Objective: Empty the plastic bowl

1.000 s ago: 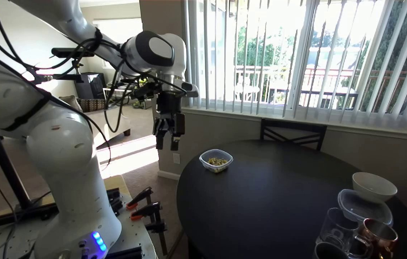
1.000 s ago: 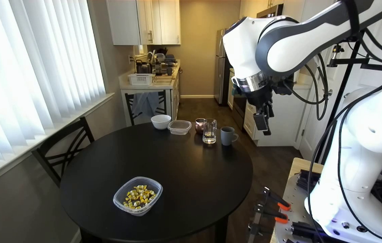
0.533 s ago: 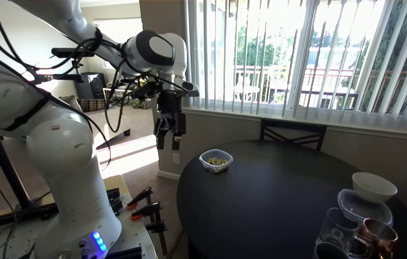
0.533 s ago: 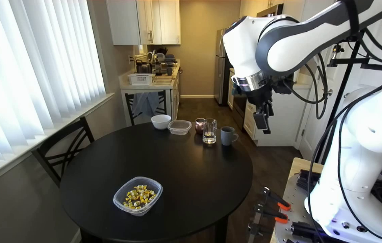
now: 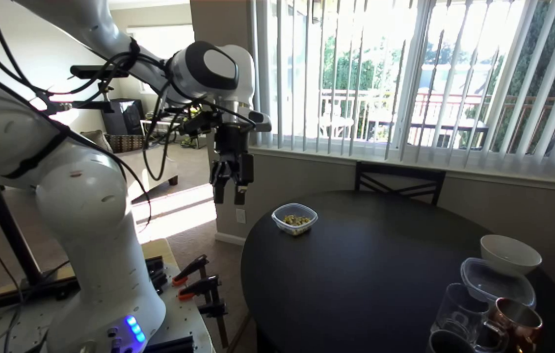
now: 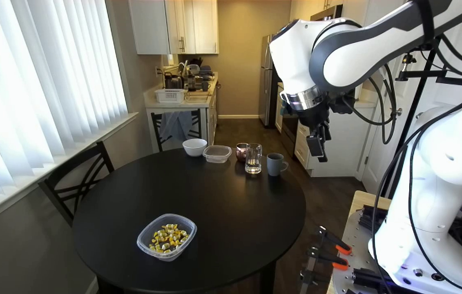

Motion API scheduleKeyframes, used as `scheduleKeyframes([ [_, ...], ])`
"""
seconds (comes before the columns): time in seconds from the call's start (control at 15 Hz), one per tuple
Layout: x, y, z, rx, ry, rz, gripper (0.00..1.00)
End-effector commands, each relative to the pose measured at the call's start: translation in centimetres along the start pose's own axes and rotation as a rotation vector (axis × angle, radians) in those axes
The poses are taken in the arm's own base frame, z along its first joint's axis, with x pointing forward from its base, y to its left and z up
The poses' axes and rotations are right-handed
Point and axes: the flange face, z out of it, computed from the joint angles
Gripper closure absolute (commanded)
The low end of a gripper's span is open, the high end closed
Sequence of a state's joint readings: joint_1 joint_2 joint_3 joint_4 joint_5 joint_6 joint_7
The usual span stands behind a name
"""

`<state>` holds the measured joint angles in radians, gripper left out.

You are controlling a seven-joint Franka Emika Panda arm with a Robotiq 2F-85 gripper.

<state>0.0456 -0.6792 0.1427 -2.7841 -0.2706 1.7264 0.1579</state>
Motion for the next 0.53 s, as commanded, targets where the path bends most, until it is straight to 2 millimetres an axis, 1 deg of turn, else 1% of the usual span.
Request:
scheduleKeyframes([
  [0.0,0.0,0.0,0.0,0.000,-0.001,0.000,0.00],
  [0.2,0.2,0.1,-0.1,-0.011,0.002,0.006,0.00],
  [0.27,1.0,0.4,-0.9,-0.028,0.014,0.019,0.00],
  [0.4,3.0,0.9,-4.0,-0.070,0.091,0.021,0.00],
  [0.47,4.3,0.9,-6.7,-0.103,0.157,0.005,0.00],
])
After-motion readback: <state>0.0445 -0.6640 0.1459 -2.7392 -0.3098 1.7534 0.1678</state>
